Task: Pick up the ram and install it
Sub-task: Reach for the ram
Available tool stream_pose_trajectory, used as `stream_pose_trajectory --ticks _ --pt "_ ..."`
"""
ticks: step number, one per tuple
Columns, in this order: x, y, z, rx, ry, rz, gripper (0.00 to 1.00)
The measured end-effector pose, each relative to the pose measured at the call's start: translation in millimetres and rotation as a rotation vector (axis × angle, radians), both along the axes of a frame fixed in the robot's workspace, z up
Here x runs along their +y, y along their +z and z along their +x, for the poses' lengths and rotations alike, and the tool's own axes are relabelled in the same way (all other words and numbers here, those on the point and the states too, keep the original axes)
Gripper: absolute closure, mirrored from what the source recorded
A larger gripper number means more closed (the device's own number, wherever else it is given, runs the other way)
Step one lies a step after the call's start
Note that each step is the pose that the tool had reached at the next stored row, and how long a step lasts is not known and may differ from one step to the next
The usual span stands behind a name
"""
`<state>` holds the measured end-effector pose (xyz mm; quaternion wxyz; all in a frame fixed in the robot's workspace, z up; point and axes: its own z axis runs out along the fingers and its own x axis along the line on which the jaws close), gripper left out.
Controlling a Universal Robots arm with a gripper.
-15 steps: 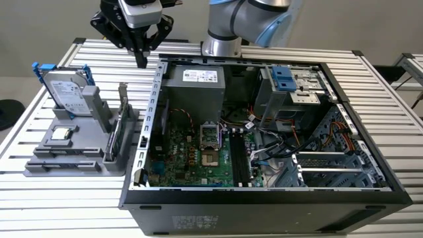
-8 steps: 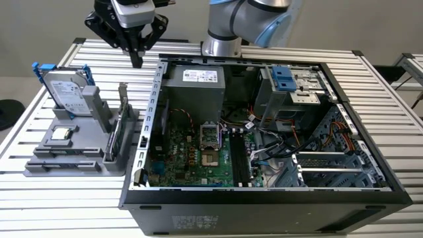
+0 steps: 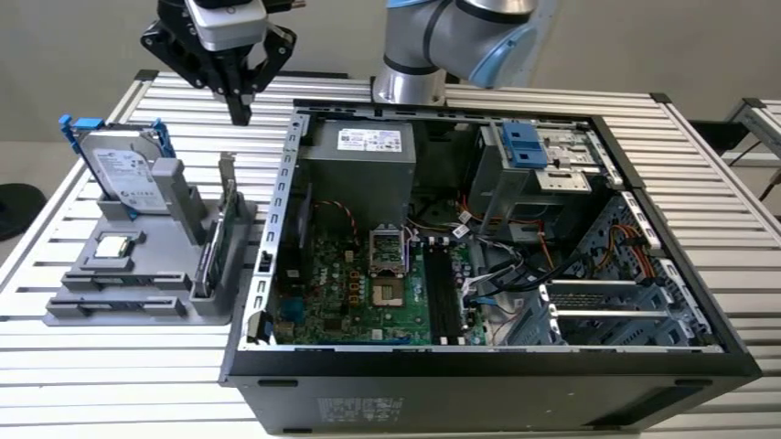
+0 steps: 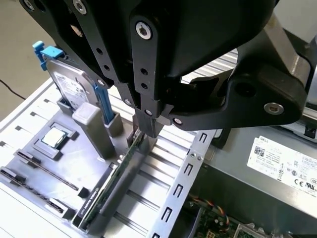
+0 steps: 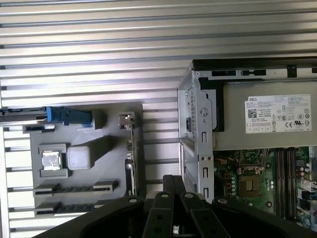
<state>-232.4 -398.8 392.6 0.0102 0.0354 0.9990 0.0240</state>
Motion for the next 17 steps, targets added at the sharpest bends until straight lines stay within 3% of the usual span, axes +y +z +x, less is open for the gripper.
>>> stream_pose_trajectory --ticks 17 --pt "0.0 0.0 -27.2 0.0025 0.0 -0.0001 1.0"
